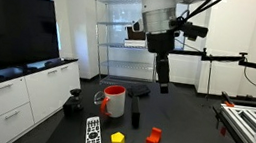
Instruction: Place the box on its side.
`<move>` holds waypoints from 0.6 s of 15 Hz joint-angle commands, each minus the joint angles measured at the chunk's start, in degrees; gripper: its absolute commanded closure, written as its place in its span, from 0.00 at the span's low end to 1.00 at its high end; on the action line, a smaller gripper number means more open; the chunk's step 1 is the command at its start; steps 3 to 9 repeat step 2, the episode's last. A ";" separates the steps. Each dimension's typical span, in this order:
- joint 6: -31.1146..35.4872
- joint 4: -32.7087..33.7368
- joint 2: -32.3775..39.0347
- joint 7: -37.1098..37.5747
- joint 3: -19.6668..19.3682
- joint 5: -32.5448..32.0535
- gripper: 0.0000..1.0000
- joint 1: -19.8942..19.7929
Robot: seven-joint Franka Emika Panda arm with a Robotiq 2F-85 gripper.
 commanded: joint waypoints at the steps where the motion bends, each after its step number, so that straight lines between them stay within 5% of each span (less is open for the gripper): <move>1: 0.00 0.03 0.01 -0.48 2.00 0.62 0.00 -1.97; 9: 0.00 0.03 0.01 -0.47 2.02 0.62 0.00 -2.01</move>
